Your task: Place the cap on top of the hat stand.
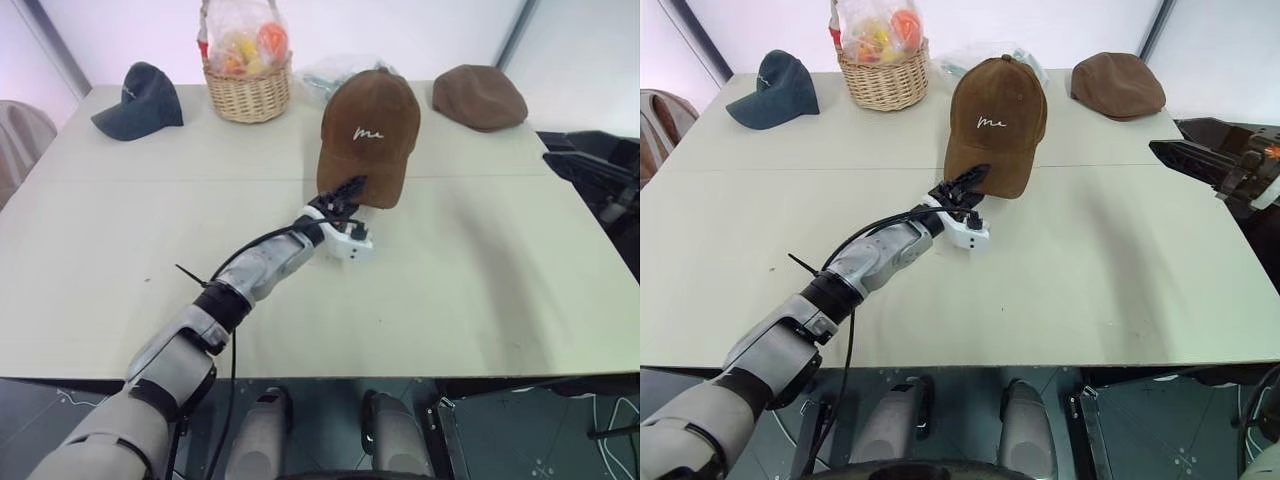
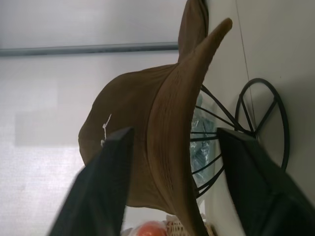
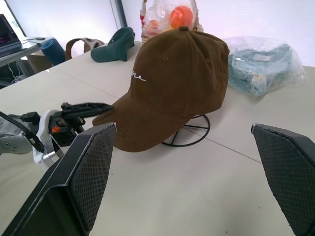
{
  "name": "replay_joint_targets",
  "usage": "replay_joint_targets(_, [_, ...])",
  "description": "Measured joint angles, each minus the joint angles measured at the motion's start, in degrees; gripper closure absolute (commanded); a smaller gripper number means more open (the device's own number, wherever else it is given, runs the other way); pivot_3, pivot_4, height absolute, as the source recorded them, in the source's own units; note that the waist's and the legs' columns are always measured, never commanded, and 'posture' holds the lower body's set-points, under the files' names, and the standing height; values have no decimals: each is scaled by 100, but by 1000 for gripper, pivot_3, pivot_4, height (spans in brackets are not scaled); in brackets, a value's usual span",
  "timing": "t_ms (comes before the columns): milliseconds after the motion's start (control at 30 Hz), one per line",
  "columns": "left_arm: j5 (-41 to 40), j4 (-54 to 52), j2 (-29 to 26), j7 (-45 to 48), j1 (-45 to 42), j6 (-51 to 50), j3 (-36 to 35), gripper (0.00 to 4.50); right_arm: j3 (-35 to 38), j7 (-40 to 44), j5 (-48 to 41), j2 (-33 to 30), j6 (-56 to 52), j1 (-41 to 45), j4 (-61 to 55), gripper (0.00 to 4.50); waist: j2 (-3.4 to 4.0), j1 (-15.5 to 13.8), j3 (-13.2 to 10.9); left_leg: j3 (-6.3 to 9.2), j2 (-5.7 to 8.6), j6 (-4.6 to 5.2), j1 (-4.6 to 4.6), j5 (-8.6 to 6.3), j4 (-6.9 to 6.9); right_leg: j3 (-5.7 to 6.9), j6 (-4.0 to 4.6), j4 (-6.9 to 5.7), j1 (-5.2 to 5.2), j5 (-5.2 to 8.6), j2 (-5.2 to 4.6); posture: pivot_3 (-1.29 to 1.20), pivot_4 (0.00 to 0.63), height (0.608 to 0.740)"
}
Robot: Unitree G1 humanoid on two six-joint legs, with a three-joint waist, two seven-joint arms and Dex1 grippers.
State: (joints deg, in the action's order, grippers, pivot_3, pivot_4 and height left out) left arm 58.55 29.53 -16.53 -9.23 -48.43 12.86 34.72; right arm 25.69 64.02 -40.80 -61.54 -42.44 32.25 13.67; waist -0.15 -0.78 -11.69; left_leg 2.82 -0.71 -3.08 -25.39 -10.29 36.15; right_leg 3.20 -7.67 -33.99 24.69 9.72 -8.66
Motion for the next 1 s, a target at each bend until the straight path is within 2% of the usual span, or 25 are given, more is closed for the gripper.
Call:
replay_joint_targets(33, [-6,-5,4,-9,19,0,0,62,0,-10,-2,3,0,1,-2,0,0,0,0,0,0,0,0,0,-1,0,0,1,0,0,0,0,150,740])
replay_joint_targets(333, [-53,-243,21,-147,204,38,-10,62,-16,-14,-5,7,-1,50,-2,0,0,9,0,0,0,0,0,0,0,0,0,1,1,0,0,0,150,740])
replay_joint_targets(500, [-180,-1128,-233,-335,793,286,-84,62,-71,-5,-1,45,-1,92,3,0,1,13,0,0,-1,0,1,0,-7,0,1,-1,4,0,1,0,150,740])
replay_joint_targets(633, [-488,-2133,-655,-187,1439,399,-500,62,-175,60,17,73,5,71,1,0,2,8,1,0,-1,0,1,0,-1,-1,2,-3,3,-1,0,0,150,740])
replay_joint_targets(733, [-1222,-2890,-1053,538,2048,450,-900,62,-326,150,164,70,87,-138,-2,0,4,7,2,0,-1,0,2,0,0,-1,5,-2,1,-1,0,0,150,740])
replay_joint_targets(867, [-2652,-4058,-1712,1749,3217,226,-1737,62,-502,275,374,73,237,-353,180,0,12,38,5,-1,-2,0,1,0,-3,-2,7,-3,5,-1,0,0,150,740])
replay_joint_targets(933, [-3517,-4630,-1722,2309,3778,-474,-2409,62,-493,294,410,85,312,-288,429,0,15,37,6,-1,-3,0,2,0,-2,-2,7,-2,4,-1,1,0,150,740])
replay_joint_targets(1000, [-4251,-4993,-1505,2647,4016,-1483,-3031,62,-499,311,459,122,377,-193,629,0,15,28,6,0,-4,0,4,-1,2,0,6,0,0,-1,3,0,150,740])
